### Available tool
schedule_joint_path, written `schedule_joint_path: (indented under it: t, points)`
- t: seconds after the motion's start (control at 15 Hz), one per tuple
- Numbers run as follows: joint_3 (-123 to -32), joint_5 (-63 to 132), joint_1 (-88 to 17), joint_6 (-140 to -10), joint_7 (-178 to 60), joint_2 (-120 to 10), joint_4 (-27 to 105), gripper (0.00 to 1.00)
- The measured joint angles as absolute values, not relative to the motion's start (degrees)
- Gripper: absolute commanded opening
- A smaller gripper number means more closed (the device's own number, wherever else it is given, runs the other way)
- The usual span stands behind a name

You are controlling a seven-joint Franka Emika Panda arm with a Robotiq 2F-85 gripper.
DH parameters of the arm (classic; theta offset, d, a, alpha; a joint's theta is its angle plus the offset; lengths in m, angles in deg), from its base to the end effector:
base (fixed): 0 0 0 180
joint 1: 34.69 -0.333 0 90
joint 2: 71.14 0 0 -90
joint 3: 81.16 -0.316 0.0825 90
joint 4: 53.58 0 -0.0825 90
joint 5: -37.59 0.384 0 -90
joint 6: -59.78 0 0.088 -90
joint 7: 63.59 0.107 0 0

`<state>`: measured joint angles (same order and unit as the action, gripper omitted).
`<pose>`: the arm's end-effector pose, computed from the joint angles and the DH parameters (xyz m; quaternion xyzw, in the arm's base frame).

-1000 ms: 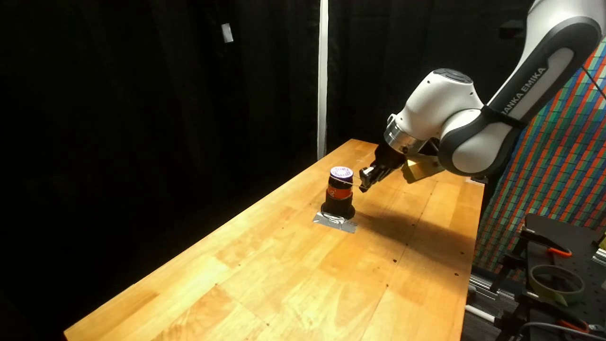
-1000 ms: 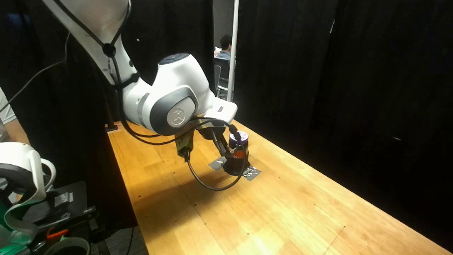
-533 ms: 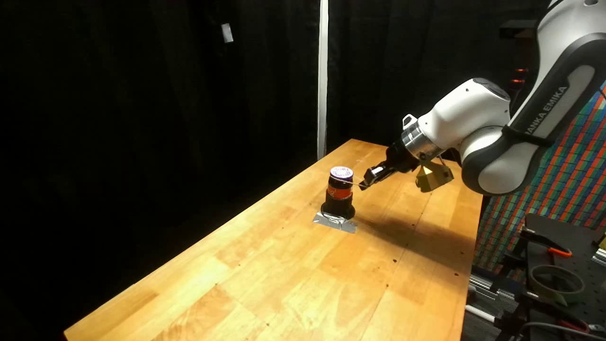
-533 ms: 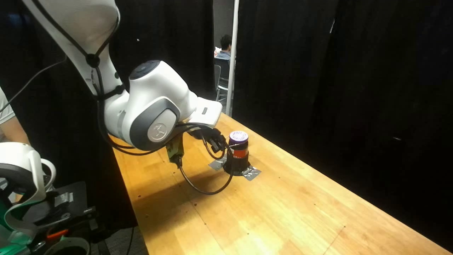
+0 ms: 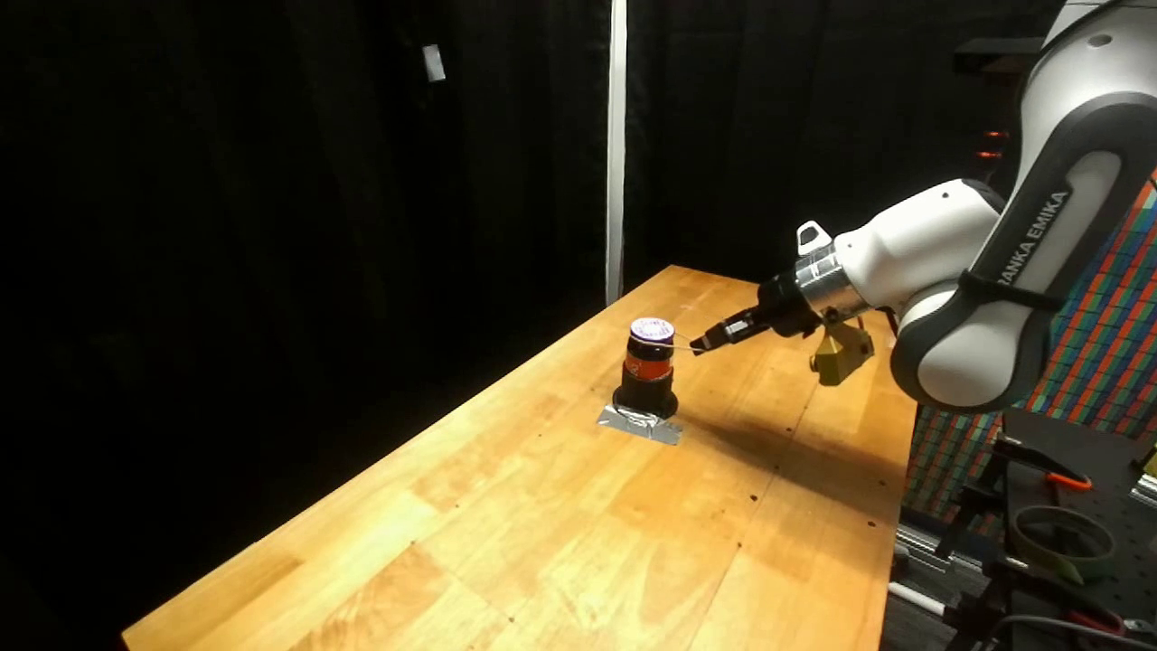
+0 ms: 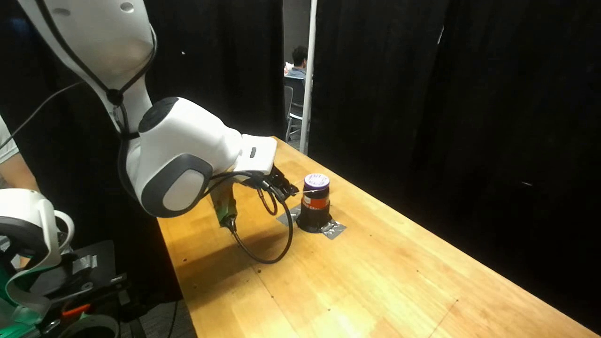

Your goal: Put the rubber band on the jar.

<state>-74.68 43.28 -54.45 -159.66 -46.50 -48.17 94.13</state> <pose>0.4714 0.0968 0.2235 -0.9072 0.0650 -0.4081 0.0786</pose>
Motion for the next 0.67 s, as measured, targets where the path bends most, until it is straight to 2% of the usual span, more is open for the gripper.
schedule_joint_path:
  t: [0.33,0.67]
  points:
    - [-82.21,44.09,-48.24,-167.14,-48.42,-45.89,95.15,0.01]
    - [-84.87,44.09,-45.74,-173.52,-49.55,-43.05,95.28,0.01]
